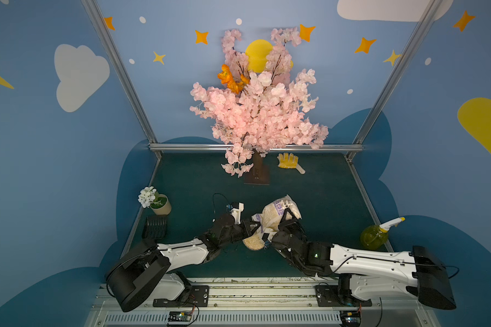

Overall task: Pour the oats into the breakfast bowl
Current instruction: Pour the oats into the bowl.

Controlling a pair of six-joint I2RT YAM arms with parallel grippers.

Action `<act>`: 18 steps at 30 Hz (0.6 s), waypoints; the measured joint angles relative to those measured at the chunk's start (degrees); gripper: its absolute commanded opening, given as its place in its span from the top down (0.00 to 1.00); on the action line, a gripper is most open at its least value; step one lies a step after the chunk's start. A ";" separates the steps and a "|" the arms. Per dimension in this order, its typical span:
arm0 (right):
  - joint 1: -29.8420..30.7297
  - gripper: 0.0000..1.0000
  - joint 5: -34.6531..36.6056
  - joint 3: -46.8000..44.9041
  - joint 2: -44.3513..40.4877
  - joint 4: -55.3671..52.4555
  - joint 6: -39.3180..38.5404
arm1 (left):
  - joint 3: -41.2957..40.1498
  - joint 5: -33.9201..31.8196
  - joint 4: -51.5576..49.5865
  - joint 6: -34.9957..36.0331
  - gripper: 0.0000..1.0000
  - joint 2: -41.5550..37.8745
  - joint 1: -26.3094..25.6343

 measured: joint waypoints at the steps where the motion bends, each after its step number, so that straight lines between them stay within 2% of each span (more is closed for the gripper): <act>1: -0.02 1.00 0.04 0.00 0.00 0.00 -0.02 | 0.00 0.07 0.39 -0.04 0.97 0.24 0.00; 13: -0.09 1.00 0.31 -0.02 -0.22 0.66 -0.68 | 0.04 0.37 1.25 -0.22 0.97 0.50 0.24; 18: -0.44 1.00 0.17 -0.04 -0.87 -1.25 2.38 | 0.15 0.59 1.62 -0.24 0.97 0.48 0.24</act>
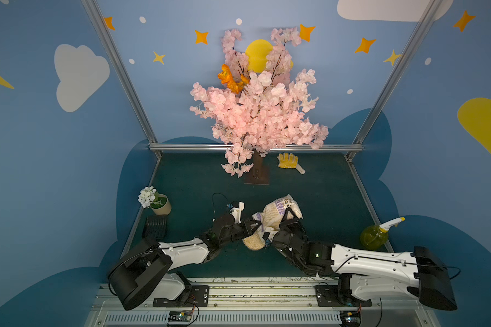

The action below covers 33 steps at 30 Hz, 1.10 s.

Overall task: Pour the oats into the breakfast bowl
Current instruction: Pour the oats into the bowl.

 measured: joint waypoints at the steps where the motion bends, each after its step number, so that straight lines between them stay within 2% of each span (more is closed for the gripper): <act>1: -0.02 1.00 -0.04 0.00 -0.20 -0.70 1.05 | 0.02 0.15 0.07 -0.02 0.97 0.00 0.00; 18: -2.16 1.00 -0.52 -0.02 -1.95 -14.53 23.32 | 3.19 1.55 -4.44 -0.22 0.97 -1.18 -0.15; 27: -2.54 1.00 -0.63 0.20 -1.01 -21.14 36.09 | 4.42 1.86 -11.58 0.07 0.97 -6.54 -0.39; 33: -2.91 1.00 -0.59 1.09 0.98 -22.56 40.65 | 5.16 0.70 -14.84 0.66 0.97 -8.07 -0.66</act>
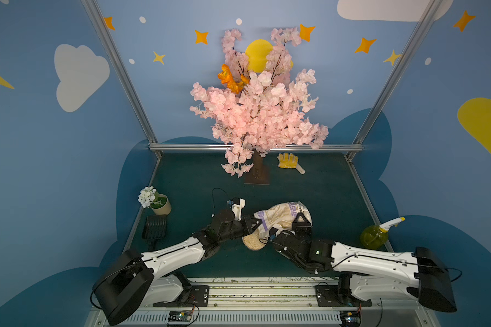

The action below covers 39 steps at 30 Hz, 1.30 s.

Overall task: Pour the oats into the breakfast bowl
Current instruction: Pour the oats into the bowl.

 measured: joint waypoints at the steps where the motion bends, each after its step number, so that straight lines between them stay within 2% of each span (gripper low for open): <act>1: -0.11 1.00 0.07 0.33 0.50 -0.24 0.68 | 0.00 -0.20 -0.22 0.02 0.97 0.00 -0.09; 11: -0.37 1.00 0.37 2.54 1.88 -1.51 1.92 | -0.96 -2.93 -0.44 -0.46 0.97 -2.21 -1.09; 19: -0.28 1.00 -0.57 2.64 1.66 -1.27 -1.46 | -2.54 -3.80 0.28 -1.68 0.97 -2.73 -1.79; 29: -0.09 1.00 0.00 1.57 -0.35 3.21 -10.47 | -3.61 -4.28 1.62 -2.51 0.97 -3.13 -2.51; 39: -0.09 1.00 0.00 0.74 -0.35 10.23 -22.93 | -5.62 -4.31 6.80 -4.33 0.97 0.90 -2.89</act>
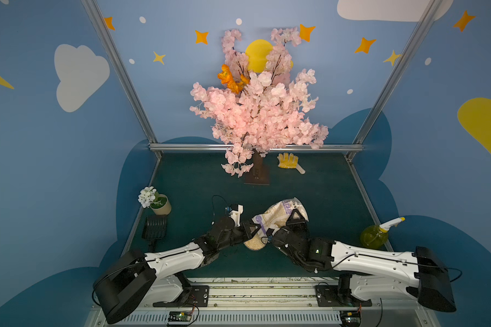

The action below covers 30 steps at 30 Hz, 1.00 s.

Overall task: Pour the oats into the breakfast bowl
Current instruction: Pour the oats into the bowl.

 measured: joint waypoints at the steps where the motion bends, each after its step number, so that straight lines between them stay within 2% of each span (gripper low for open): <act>1: 0.00 1.00 0.04 -0.04 0.00 0.81 -1.25 | -0.04 0.04 0.48 -0.17 0.97 0.44 0.00; 6: 0.00 1.00 0.42 -0.48 0.00 4.22 -6.32 | -0.39 0.07 2.10 -0.59 0.97 1.73 0.00; 13: 0.13 1.00 0.70 -0.50 0.52 5.92 -8.76 | -0.42 0.09 3.80 -0.63 0.97 3.52 0.02; 30: 0.39 1.00 1.07 -0.87 0.55 3.78 -4.04 | -0.48 -0.15 3.78 -0.83 0.97 3.45 -0.26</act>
